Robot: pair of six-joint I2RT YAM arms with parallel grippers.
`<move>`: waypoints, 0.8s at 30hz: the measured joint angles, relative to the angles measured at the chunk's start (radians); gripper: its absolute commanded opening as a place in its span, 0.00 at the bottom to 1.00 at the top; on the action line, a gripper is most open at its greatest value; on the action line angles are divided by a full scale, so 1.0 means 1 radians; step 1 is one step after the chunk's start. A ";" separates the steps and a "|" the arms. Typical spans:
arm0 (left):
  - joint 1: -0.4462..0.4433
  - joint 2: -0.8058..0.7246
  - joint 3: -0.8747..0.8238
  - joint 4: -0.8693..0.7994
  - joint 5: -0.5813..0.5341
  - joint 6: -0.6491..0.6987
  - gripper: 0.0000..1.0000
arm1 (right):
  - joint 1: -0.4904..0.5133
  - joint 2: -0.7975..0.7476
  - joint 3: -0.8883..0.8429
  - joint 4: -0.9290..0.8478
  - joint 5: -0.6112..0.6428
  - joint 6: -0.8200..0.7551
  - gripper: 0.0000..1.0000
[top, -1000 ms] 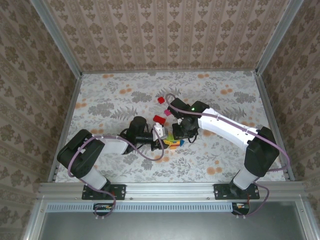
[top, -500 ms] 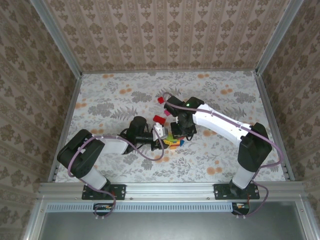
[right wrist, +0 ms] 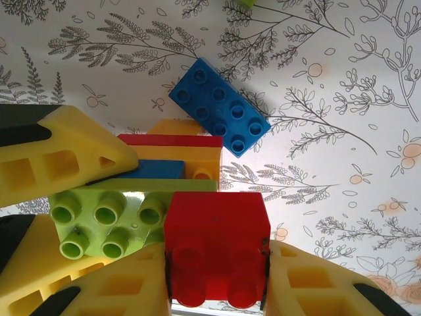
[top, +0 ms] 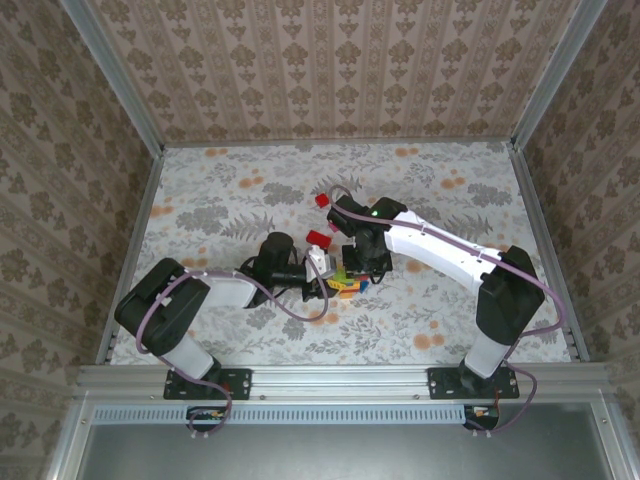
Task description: Assemble a carrot with lego
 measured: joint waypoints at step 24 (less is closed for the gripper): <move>0.001 0.001 0.002 -0.006 0.006 0.007 0.36 | 0.011 0.007 -0.002 0.047 0.000 0.003 0.58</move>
